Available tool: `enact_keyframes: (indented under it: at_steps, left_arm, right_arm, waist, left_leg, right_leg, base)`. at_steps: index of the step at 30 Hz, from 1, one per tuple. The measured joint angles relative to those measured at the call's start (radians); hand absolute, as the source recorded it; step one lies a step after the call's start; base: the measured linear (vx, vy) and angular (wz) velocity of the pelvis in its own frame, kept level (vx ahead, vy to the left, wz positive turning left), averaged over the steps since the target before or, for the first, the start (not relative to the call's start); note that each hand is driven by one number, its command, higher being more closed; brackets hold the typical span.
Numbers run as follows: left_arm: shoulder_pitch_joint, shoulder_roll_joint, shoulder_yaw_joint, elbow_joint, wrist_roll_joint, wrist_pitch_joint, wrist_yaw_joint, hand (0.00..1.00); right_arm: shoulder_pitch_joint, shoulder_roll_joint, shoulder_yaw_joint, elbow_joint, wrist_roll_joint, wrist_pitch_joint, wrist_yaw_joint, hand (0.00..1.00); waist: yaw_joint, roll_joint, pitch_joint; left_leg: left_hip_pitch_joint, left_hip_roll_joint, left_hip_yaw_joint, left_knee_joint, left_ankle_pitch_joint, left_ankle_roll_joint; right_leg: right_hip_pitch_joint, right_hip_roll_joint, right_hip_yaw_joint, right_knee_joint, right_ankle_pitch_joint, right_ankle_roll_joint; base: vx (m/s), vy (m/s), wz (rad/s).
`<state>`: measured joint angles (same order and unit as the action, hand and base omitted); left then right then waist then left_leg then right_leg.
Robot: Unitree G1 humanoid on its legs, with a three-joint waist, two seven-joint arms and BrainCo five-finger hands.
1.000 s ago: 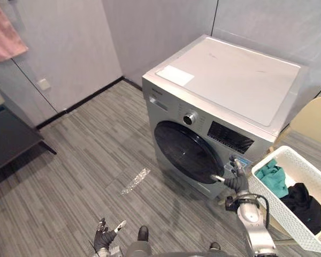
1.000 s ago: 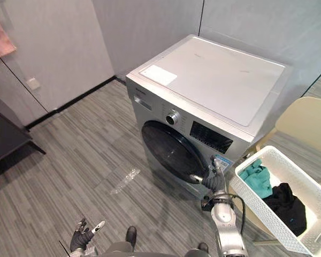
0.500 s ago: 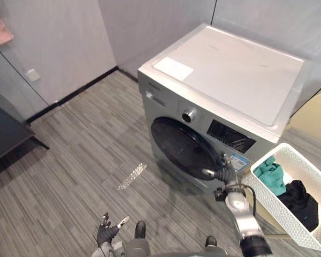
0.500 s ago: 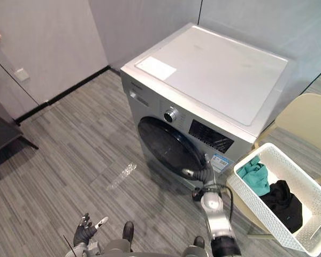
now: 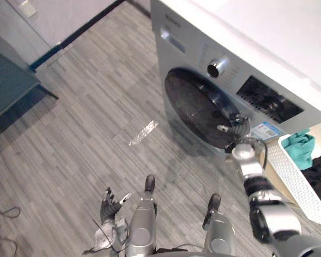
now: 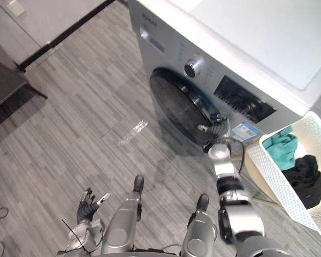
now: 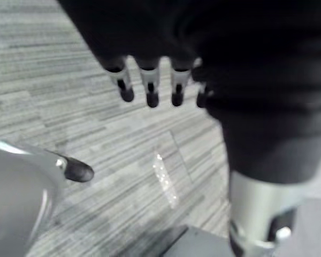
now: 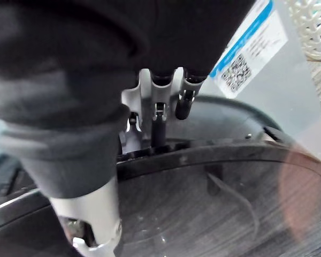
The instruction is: Pick up the laundry basket with both hands and put the clothes into the washing machine.
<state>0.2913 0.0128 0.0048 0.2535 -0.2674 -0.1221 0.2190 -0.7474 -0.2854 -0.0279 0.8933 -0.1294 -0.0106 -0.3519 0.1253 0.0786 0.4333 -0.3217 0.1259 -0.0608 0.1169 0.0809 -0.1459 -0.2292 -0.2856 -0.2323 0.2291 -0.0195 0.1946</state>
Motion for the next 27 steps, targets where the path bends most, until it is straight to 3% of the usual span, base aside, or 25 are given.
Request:
enact_keyframes:
  at_steps: [6,9,15,17,22,25,27]
  left_arm:
    - [-0.009,0.001,-0.026,-0.007,-0.019,-0.008,0.004,0.0]
    - [-0.009,-0.001,-0.038,-0.004,-0.019,-0.008,0.006,0.0]
    - [-0.028,-0.002,-0.034,0.017,-0.015,-0.003,0.009,0.0]
    - [-0.038,-0.002,-0.032,0.016,-0.011,-0.002,0.018,0.0]
    - [-0.031,-0.009,0.012,0.015,0.001,0.008,0.024,0.0]
    - [0.008,-0.009,0.045,0.016,0.004,0.01,0.024,0.0]
    - [0.03,-0.007,0.046,0.015,0.004,0.011,0.024,0.0]
  right_arm:
    - [0.014,-0.007,0.091,-0.022,-0.001,-0.02,0.005,0.0]
    - [0.102,0.012,0.177,-0.113,0.013,-0.036,0.005,0.0]
    - [0.226,0.091,0.472,-0.192,0.047,-0.066,0.038,0.0]
    - [0.265,0.125,0.631,-0.189,0.059,-0.055,0.156,0.0]
    - [0.393,0.293,0.841,-0.142,0.093,-0.045,0.311,0.0]
    - [0.405,0.343,0.851,-0.153,0.123,-0.046,0.337,0.0]
    - [0.413,0.325,0.82,-0.193,0.137,-0.051,0.336,0.0]
  waist:
    - [-0.004,0.002,0.006]
    - [-0.006,0.001,0.006]
    - [-0.005,0.003,0.004]
    - [0.004,0.003,0.0]
    - [0.058,-0.002,-0.035]
    - [0.058,-0.029,-0.097]
    - [0.056,-0.045,-0.134]
  left_leg:
    - [-0.017,0.009,-0.008,0.003,0.016,0.003]
    - [-0.016,0.018,-0.017,0.008,0.016,0.002]
    - [-0.007,0.037,-0.048,0.026,0.008,-0.008]
    - [-0.005,0.034,-0.074,0.03,0.006,-0.011]
    - [0.007,0.023,-0.117,0.022,0.009,-0.009]
    - [0.012,0.013,-0.128,0.012,0.009,-0.012]
    - [0.017,0.012,-0.126,-0.001,0.008,-0.01]
  right_leg:
    - [-0.01,0.007,-0.013,0.005,0.002,-0.003]
    - [-0.002,0.018,-0.021,0.002,0.0,-0.007]
    - [0.035,0.039,-0.057,0.002,-0.008,-0.018]
    - [0.058,0.039,-0.087,0.005,-0.023,-0.025]
    - [0.112,0.037,-0.141,-0.003,-0.041,-0.017]
    - [0.132,0.031,-0.16,-0.013,-0.048,-0.015]
    - [0.137,0.031,-0.161,-0.028,-0.048,-0.015]
  base:
    - [-0.02,-0.001,0.03]
    - [0.02,-0.024,0.02]
    - [0.02,-0.04,0.11]
    - [0.02,-0.018,0.34]
    - [0.06,-0.013,0.32]
    - [0.05,-0.003,0.21]
    - [0.02,0.002,0.01]
